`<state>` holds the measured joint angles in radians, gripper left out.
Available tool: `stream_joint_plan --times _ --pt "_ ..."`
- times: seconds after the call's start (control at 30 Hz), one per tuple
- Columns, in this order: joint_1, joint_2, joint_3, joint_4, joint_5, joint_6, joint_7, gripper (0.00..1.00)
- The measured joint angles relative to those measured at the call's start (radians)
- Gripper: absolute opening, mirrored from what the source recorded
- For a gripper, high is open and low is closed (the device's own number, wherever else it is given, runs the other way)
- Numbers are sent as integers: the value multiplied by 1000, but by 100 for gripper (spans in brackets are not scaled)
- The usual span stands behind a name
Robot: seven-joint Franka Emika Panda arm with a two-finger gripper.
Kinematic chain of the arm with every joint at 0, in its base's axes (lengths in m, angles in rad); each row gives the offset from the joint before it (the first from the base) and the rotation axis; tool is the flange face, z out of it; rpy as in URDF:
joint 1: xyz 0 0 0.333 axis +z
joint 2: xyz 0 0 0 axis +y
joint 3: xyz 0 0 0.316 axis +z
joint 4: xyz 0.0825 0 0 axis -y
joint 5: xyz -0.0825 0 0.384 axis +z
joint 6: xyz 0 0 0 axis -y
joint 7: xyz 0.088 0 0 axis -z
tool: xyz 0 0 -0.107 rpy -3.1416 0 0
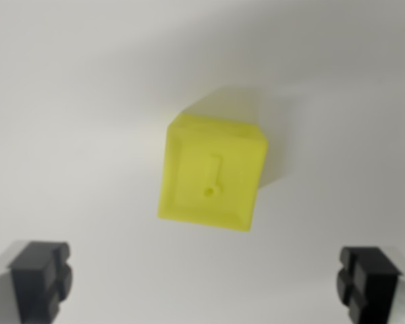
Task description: Pick yellow cube
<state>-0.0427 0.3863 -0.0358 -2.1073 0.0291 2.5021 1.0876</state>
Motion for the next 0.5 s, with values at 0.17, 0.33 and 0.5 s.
stream_joint_plan --times 0.17,0.33,0.5 --pt "0 25 0 0 1 24 18 100" --pt "1 51 0 1 2 46 37 100" --pt "1 77 0 3 3 69 55 100"
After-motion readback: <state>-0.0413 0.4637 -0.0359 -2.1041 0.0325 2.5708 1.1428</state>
